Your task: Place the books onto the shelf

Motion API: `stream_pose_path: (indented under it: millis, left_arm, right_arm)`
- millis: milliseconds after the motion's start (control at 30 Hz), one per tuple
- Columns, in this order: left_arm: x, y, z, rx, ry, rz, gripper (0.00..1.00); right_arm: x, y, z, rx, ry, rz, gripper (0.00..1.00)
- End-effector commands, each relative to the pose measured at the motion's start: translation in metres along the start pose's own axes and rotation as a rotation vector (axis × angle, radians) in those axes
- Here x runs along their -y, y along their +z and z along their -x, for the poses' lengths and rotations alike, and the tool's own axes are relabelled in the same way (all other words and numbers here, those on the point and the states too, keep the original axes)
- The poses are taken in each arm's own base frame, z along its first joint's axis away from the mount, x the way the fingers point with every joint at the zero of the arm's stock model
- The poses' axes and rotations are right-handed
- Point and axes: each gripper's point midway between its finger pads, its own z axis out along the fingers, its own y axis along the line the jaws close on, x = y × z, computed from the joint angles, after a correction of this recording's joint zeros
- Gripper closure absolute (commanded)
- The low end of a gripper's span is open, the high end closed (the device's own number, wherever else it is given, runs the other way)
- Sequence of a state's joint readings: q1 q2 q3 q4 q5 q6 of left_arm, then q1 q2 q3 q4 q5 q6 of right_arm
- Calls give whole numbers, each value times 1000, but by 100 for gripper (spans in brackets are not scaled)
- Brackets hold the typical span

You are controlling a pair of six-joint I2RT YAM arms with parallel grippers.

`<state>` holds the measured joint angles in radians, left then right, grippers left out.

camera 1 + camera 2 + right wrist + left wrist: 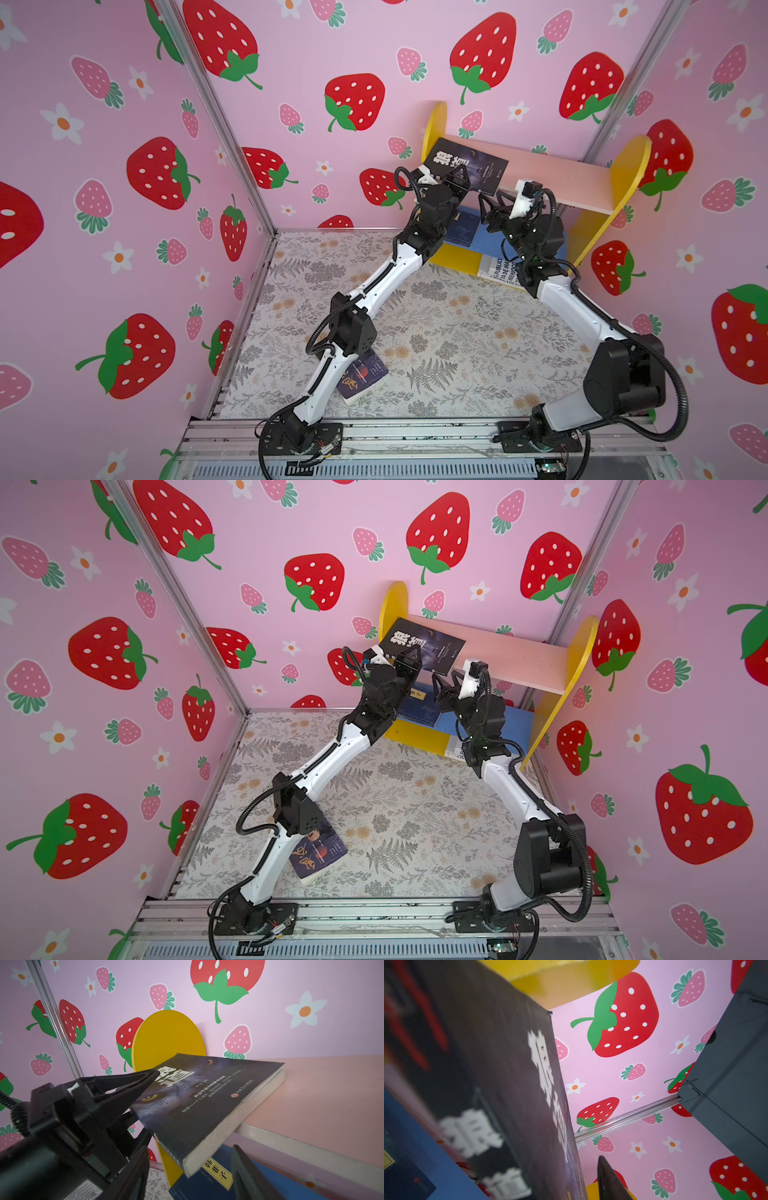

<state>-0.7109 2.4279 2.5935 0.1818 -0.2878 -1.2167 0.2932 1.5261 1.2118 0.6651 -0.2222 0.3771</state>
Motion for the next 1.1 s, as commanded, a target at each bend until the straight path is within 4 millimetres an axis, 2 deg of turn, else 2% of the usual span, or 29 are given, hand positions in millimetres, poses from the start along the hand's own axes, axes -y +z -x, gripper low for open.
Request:
stream_pose_path:
  millis: [0, 333, 767, 1067]
  left_arm:
    - [25, -4, 11, -4, -14, -55, 55]
    - [27, -8, 19, -16, -5, -61, 54]
    - [8, -12, 37, -41, 23, -15, 55]
    - [23, -22, 39, -125, 111, -63, 55]
  right_arm:
    - [-3, 8, 15, 52, 7, 8, 37]
    - [3, 21, 14, 61, 32, -8, 41]
    - [7, 33, 14, 76, 58, -7, 42]
    - [11, 41, 10, 71, 69, -15, 43]
